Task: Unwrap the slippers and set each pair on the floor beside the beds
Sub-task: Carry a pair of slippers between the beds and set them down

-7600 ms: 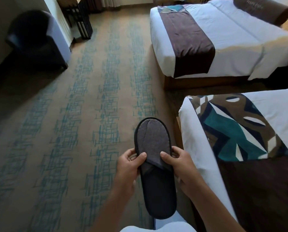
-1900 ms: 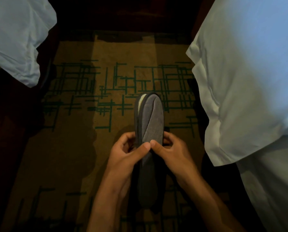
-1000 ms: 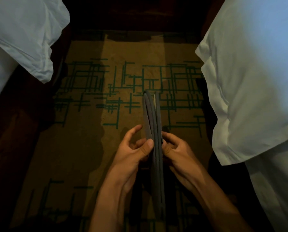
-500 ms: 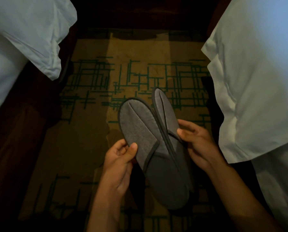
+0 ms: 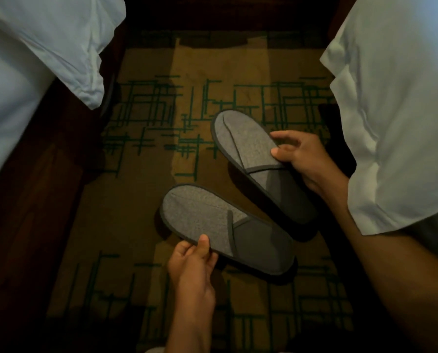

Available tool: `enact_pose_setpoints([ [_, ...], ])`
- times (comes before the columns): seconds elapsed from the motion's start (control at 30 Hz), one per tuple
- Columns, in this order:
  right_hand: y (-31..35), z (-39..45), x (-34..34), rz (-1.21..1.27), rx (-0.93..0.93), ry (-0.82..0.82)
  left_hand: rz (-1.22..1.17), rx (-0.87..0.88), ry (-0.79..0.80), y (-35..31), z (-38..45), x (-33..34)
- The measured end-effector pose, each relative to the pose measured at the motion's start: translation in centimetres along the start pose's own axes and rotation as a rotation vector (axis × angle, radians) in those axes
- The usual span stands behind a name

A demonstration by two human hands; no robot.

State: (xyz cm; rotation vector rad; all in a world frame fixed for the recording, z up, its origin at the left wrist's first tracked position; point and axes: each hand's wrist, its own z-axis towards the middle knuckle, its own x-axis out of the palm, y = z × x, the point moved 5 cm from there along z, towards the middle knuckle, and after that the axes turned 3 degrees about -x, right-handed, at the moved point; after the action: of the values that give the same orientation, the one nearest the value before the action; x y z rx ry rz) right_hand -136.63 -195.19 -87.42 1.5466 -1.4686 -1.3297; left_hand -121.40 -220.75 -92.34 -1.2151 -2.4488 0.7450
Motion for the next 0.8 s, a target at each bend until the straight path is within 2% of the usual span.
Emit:
enact_pose_setpoints([
  [0.13,-1.2,1.1,1.9,-0.186,-0.047,0.079,-0.018,-0.023,-0.084,2.2,-0.9,0.5],
  [0.3,-2.1,2.2,4.8,-0.428,-0.131,0.265,-0.054,-0.054,-0.231,4.9,-1.8,0.6],
  [0.43,-2.3,2.8,6.3,-0.519,-0.159,0.301,-0.078,-0.057,-0.334,5.7,-2.0,0.2],
  [0.63,-2.6,3.1,7.9,-0.648,-0.213,0.308,-0.108,-0.043,-0.356,6.5,-1.6,0.0],
  [0.8,-2.5,2.9,8.4,-0.723,-0.330,0.305,-0.117,-0.028,-0.329,6.5,-1.1,0.2],
])
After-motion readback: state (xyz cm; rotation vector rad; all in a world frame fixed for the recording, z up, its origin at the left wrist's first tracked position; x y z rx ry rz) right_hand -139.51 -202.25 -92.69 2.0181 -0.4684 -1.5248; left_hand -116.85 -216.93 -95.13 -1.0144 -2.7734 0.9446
